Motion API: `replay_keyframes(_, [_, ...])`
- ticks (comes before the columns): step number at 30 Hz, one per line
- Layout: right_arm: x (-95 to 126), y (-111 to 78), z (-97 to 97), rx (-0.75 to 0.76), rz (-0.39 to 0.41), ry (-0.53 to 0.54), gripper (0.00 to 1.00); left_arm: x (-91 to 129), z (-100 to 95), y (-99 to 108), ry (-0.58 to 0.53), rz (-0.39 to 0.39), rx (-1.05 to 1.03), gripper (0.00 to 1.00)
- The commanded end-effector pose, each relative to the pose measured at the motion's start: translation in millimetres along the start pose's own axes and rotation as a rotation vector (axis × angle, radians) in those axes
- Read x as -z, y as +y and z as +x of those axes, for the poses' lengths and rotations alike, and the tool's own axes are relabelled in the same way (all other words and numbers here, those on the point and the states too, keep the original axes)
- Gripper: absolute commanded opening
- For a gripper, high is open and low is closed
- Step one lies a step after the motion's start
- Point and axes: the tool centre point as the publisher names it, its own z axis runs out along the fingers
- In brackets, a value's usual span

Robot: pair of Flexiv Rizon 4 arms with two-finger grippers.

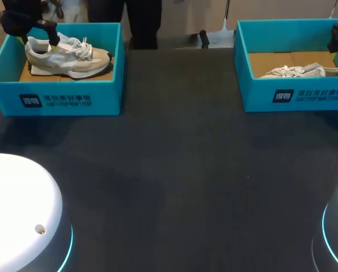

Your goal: Take the shoe out of the shoebox, open the shoe tongue, remove and reinsert the insole, then place the shoe into the shoebox

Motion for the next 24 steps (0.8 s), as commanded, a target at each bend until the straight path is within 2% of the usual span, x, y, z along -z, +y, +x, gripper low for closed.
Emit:
replay_keyframes(1, [0.2,-0.1,0.3,0.0,0.0,0.0,1.0,-0.2,0.3,-0.6,0.001,-0.002,-0.001,1.0])
replay_keyframes(3, [0.2,-0.1,0.3,0.0,0.0,0.0,1.0,-0.2,0.3,-0.6,0.001,-0.002,-0.001,1.0])
replay_keyframes(6, [0.2,-0.1,0.3,0.0,0.0,0.0,1.0,-6.0,6.3,13.5,-0.016,0.001,0.069,1.0])
replay_keyframes(10, [0.2,-0.1,0.3,0.0,0.0,0.0,1.0,-13.6,29.2,28.0,0.023,-0.052,0.13,1.0])
replay_keyframes(14, [0.2,-0.1,0.3,0.0,0.0,0.0,1.0,-24.9,49.4,43.4,0.071,-0.061,0.182,1.0])
replay_keyframes(24, [0.2,-0.1,0.3,0.0,0.0,0.0,1.0,-38.7,92.7,67.5,0.046,0.005,0.285,1.0])
